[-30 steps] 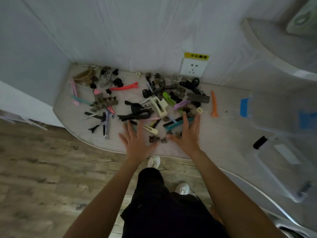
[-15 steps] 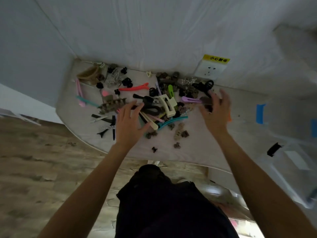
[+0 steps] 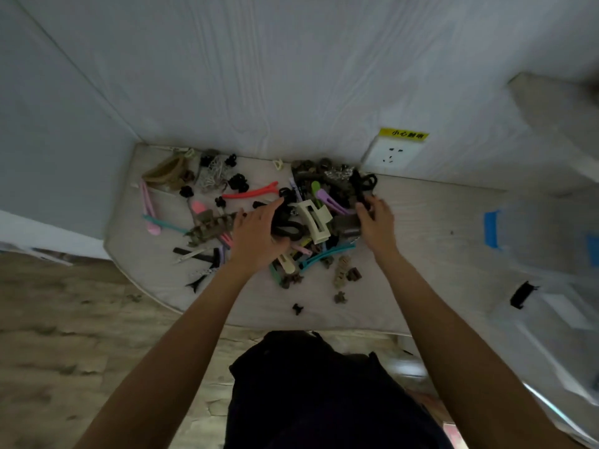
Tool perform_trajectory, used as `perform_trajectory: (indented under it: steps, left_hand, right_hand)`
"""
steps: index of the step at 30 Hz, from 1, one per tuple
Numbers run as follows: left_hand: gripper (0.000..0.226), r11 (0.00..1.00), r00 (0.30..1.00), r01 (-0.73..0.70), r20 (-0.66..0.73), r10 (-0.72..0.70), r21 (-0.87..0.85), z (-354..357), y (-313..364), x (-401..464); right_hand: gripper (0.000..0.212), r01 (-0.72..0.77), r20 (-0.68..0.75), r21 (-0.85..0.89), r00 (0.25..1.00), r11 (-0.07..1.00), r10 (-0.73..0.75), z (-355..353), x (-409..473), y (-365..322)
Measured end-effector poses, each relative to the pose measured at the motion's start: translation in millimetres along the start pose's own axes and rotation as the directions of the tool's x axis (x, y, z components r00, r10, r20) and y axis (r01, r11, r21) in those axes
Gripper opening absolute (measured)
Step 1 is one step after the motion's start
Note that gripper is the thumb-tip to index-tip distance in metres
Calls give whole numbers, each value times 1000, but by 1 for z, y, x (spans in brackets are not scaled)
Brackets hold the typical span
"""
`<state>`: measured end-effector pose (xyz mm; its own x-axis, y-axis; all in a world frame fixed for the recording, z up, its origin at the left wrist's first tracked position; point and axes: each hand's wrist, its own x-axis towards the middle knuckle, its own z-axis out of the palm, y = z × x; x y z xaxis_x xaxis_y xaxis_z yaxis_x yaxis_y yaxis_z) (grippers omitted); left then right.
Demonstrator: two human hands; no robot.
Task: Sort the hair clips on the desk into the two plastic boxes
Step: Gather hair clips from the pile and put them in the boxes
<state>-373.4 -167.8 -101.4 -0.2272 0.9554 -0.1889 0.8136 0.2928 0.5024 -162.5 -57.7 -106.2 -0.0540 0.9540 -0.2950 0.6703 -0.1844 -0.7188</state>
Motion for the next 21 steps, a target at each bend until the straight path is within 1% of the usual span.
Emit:
perform_trajectory:
  steps: [2,3,4,6,8,9,12,14,15,16,17,18,20,21]
  left_hand:
    - [73,999,999,-47,27,47,-8,-4,-3,2]
    - [73,998,997,-64,46,64,-1,-6,-4,4]
    - [74,997,994,-78,73,77,10,-8,-5,7]
    - [75,995,987,-95,135,90,34,-14,-4,15]
    - [72,995,978,-97,190,89,31,-22,-2,21]
    - [66,994,975,-107,200,100,23,-25,-2,23]
    - [44,983,967,-181,189,173,24,-30,-5,18]
    - [39,980,964,-191,199,177,54,-31,-8,11]
    - [37,981,969,-178,187,162,72,-32,-9,8]
    - [36,986,977,-154,157,142,67,-34,-10,5]
    - [34,991,986,-130,109,126,32,-36,-8,1]
    - [32,994,993,-109,51,110,-25,-40,-5,-2]
    - [32,983,997,-65,-54,57,-171,-49,8,-10]
    - [33,969,996,-48,-88,27,-242,-53,18,-13]
  right_hand:
    - [50,39,46,-14,998,999,-38,-2,-11,0]
    - [55,80,64,-58,995,995,-76,-6,-18,1]
    - [60,160,84,-127,985,979,-150,-11,-23,4]
    - [68,350,172,-317,935,882,-310,-22,-28,9]
    - [72,485,272,-452,875,749,-402,-32,-26,12]
    - [69,523,311,-475,852,707,-421,-36,-23,12]
    - [46,584,410,-502,810,638,-420,-45,-18,9]
    - [37,605,451,-513,794,609,-408,-47,-20,9]
    - [33,605,444,-520,794,603,-415,-48,-22,9]
    - [30,600,421,-513,799,614,-429,-49,-25,9]
    - [28,586,382,-486,810,649,-445,-50,-27,10]
    - [26,556,329,-437,830,707,-450,-53,-30,8]
    - [26,463,195,-285,885,839,-423,-60,-33,4]
    - [26,412,127,-178,910,894,-394,-67,-36,2]
